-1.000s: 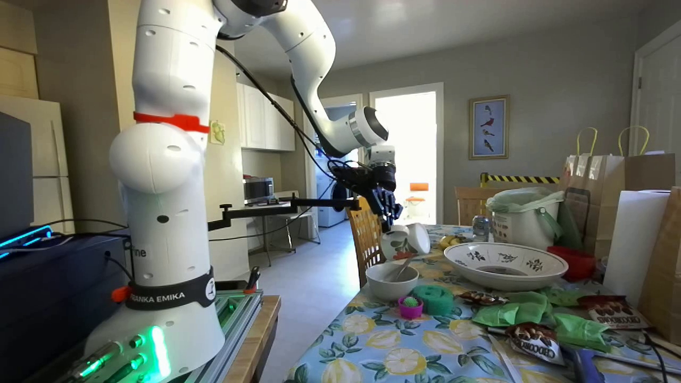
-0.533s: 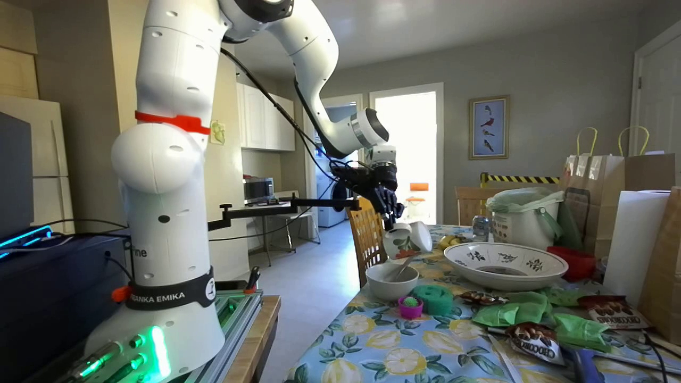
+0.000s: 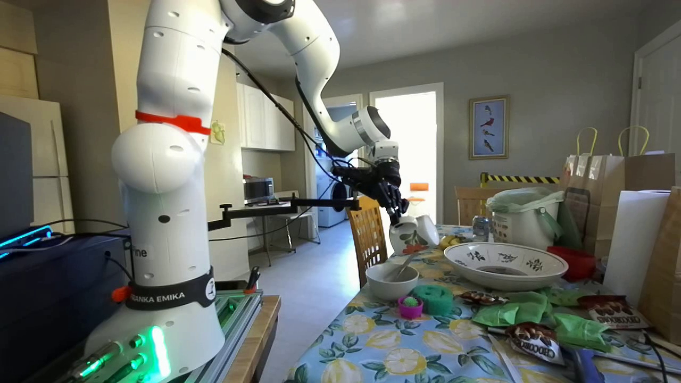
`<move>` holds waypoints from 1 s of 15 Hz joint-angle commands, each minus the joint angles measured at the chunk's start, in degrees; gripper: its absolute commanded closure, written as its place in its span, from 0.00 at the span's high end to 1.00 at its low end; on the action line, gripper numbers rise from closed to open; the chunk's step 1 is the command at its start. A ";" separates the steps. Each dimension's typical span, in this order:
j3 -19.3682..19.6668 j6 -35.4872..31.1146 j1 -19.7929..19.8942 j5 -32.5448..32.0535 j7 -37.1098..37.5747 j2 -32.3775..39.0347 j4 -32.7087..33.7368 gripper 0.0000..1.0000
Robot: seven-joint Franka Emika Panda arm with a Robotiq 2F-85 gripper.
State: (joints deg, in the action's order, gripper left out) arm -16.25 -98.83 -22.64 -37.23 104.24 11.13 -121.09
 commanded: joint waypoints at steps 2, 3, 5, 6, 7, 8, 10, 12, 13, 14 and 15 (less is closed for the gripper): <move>-0.06 1.78 -0.67 -1.71 2.55 0.72 2.52 0.03; -0.11 1.57 -0.71 -1.81 2.74 0.58 2.54 0.03; -0.28 1.65 -0.95 -2.10 2.72 0.27 2.66 0.03; -0.38 2.57 -1.28 -2.37 2.91 0.54 3.17 0.03; -0.45 3.35 -1.62 -2.69 3.03 1.06 3.85 0.03; -0.53 4.50 -1.98 -3.02 3.06 1.47 4.47 0.03; -0.72 5.33 -2.44 -3.72 3.02 1.74 5.07 0.03; -1.00 6.02 -2.74 -4.18 3.26 1.85 5.43 0.03; -1.09 6.11 -2.81 -4.28 3.29 1.87 5.52 0.03; -1.15 6.39 -2.91 -4.28 3.37 2.02 5.69 0.03; -1.22 6.38 -2.92 -4.23 3.37 2.12 5.84 0.03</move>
State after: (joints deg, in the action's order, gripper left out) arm -17.14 -94.44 -24.90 -39.99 105.24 11.91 -117.77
